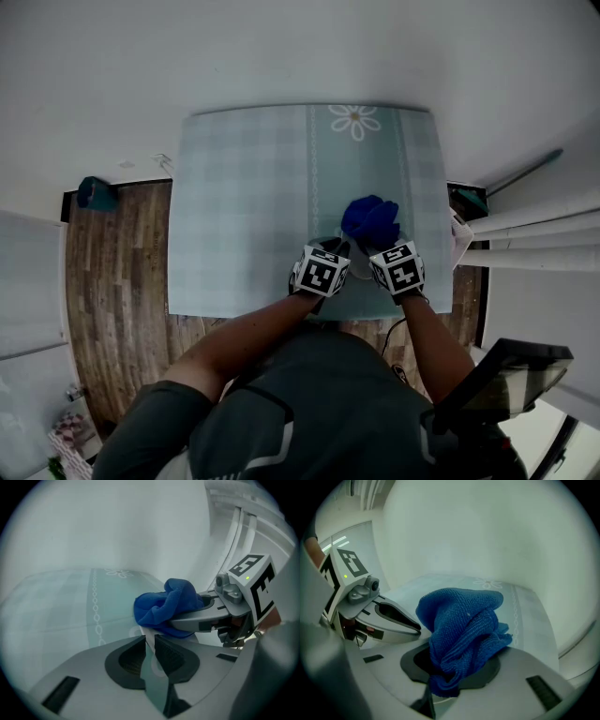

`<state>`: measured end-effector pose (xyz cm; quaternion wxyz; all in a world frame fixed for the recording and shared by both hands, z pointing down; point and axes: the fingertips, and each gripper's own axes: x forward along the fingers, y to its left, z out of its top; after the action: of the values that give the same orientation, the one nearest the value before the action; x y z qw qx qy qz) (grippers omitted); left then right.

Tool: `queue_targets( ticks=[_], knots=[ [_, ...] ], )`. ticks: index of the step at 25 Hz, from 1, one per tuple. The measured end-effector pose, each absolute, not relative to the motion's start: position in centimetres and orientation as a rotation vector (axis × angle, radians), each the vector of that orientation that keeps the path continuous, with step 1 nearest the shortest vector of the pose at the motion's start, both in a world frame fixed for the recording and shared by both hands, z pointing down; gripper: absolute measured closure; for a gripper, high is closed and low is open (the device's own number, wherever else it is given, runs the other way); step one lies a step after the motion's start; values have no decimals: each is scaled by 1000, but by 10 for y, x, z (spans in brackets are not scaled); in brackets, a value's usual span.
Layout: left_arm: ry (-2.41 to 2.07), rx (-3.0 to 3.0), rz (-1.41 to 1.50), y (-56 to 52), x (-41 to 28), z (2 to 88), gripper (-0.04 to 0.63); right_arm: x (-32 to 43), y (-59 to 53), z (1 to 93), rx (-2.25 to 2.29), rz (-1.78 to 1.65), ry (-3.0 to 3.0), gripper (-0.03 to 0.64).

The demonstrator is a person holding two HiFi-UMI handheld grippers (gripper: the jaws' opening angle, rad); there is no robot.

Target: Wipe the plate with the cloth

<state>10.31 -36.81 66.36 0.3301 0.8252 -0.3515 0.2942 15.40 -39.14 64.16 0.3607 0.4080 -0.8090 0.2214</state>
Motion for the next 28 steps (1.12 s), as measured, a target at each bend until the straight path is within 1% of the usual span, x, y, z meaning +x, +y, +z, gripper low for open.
queue_targets(
  ticks=[6, 9, 12, 15, 17, 22, 28],
  knots=[
    [-921, 2147, 771, -366, 103, 664, 529, 189, -389, 629, 1168, 554, -2040, 517],
    [-928, 2136, 751, -366, 102, 664, 531, 204, -390, 623, 1294, 647, -2002, 517],
    [-936, 2114, 707, -364, 101, 664, 531, 177, -389, 616, 1289, 759, -2064, 517],
    [-920, 2115, 706, -359, 102, 662, 532, 135, -384, 619, 1138, 729, -2130, 517],
    [-902, 2148, 737, -357, 104, 662, 532, 124, -377, 630, 1068, 730, -2120, 517],
    [-900, 2157, 745, -357, 103, 662, 532, 133, -369, 643, 1008, 686, -2087, 517],
    [-901, 2163, 754, -357, 102, 663, 531, 167, -360, 640, 1043, 648, -2036, 517]
  ],
)
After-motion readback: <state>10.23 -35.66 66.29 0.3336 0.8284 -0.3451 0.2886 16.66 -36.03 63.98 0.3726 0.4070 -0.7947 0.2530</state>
